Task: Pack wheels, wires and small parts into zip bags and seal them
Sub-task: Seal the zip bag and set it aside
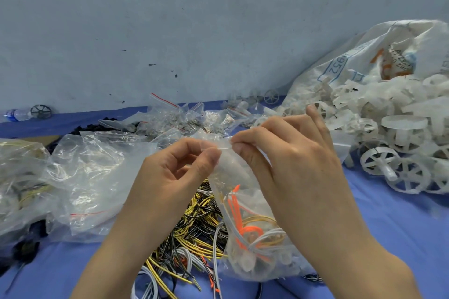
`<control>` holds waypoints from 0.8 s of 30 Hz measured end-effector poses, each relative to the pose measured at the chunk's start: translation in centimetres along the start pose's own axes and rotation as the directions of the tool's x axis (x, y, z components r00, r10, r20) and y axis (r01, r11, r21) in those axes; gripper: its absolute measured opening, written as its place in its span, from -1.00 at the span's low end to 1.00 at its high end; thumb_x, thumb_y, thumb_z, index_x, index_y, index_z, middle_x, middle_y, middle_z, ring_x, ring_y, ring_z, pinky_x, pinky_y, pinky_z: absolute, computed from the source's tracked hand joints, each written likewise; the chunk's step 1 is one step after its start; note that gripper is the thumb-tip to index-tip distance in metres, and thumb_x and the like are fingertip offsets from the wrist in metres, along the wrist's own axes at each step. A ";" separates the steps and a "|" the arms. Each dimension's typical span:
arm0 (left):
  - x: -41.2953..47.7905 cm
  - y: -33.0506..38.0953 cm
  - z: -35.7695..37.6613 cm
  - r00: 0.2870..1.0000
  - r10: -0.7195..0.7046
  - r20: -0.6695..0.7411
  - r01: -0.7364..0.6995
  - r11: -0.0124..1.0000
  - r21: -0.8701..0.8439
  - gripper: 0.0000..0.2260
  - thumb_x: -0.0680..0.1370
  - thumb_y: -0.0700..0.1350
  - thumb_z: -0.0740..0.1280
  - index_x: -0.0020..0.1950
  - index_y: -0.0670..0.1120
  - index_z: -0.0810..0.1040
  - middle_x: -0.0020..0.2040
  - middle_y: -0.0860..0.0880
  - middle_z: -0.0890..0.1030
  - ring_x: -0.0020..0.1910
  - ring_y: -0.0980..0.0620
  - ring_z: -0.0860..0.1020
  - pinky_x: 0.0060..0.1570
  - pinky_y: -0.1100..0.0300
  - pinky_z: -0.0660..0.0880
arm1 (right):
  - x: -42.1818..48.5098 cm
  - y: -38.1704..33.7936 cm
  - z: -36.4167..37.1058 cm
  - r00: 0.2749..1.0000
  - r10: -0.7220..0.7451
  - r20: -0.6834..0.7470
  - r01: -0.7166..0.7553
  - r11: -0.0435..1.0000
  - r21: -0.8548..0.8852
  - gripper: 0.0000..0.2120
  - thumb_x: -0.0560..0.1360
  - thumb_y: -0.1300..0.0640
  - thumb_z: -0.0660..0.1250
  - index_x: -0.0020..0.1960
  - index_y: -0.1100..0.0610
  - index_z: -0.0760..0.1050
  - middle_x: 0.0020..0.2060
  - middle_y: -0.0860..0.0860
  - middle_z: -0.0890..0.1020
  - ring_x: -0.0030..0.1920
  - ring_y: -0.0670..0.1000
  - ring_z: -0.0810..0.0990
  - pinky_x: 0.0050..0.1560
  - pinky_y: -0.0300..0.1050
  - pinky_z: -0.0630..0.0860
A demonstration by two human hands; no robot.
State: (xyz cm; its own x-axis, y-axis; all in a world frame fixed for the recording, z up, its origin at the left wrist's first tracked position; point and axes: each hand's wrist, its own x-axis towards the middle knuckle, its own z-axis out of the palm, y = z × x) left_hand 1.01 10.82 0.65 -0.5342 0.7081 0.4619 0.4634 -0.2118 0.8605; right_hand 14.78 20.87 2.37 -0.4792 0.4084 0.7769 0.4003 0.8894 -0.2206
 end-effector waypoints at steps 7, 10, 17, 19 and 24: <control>-0.1 0.6 0.1 1.000 -0.012 0.016 0.013 0.998 -0.069 -0.84 0.43 0.07 0.38 -0.16 0.00 0.62 -0.24 -0.05 0.66 -0.22 0.12 0.64 -0.16 0.40 0.52 | 0.1 0.6 -0.8 0.997 0.014 0.081 -0.018 0.999 0.045 -0.63 0.59 -0.15 0.11 0.03 -0.05 0.66 -0.12 -0.11 0.66 0.06 0.12 0.57 0.46 0.24 0.20; -0.1 0.7 0.3 1.000 -0.028 -0.002 0.027 0.997 -0.065 -0.83 0.42 0.07 0.37 -0.18 -0.02 0.61 -0.23 -0.08 0.67 -0.22 0.11 0.64 -0.18 0.42 0.51 | 0.2 1.2 -1.2 0.991 0.014 0.132 -0.018 0.999 0.028 -0.55 0.59 -0.17 0.04 0.01 -0.01 0.66 -0.12 -0.10 0.67 0.07 0.13 0.56 0.45 0.26 0.20; 0.0 0.9 1.4 0.999 -0.043 0.028 0.046 0.993 -0.106 -0.83 0.46 -0.03 0.36 -0.12 -0.12 0.64 -0.22 -0.08 0.68 -0.24 0.15 0.64 -0.22 0.44 0.49 | 0.4 1.7 -1.2 0.991 -0.039 0.128 0.036 0.999 0.019 -0.57 0.59 -0.14 0.07 -0.02 0.04 0.66 -0.15 -0.07 0.67 0.00 0.15 0.58 0.42 0.27 0.27; 0.0 0.9 1.5 0.999 -0.046 0.029 0.049 0.991 -0.124 -0.83 0.47 -0.03 0.36 -0.11 -0.12 0.64 -0.22 -0.08 0.68 -0.23 0.14 0.64 -0.20 0.42 0.50 | 0.3 1.8 -1.2 0.994 -0.052 0.098 0.051 0.999 0.020 -0.59 0.59 -0.13 0.09 -0.03 0.04 0.66 -0.16 -0.07 0.67 -0.02 0.16 0.59 0.41 0.27 0.29; -0.1 0.9 1.5 0.999 -0.047 0.014 0.049 0.986 -0.160 -0.85 0.42 -0.01 0.38 -0.15 -0.07 0.63 -0.24 -0.09 0.67 -0.24 0.11 0.63 -0.17 0.38 0.52 | 0.2 2.0 -1.1 0.995 -0.082 0.048 0.081 0.997 0.019 -0.61 0.59 -0.12 0.12 -0.04 0.04 0.66 -0.18 -0.07 0.67 -0.04 0.15 0.59 0.40 0.26 0.31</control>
State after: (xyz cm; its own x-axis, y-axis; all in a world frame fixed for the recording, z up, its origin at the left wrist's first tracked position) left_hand 2.54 11.62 1.05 -0.5453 0.7269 0.4174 0.3175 -0.2818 0.9054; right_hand 16.34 22.55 2.68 -0.5471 0.3432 0.7635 0.3450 0.9235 -0.1679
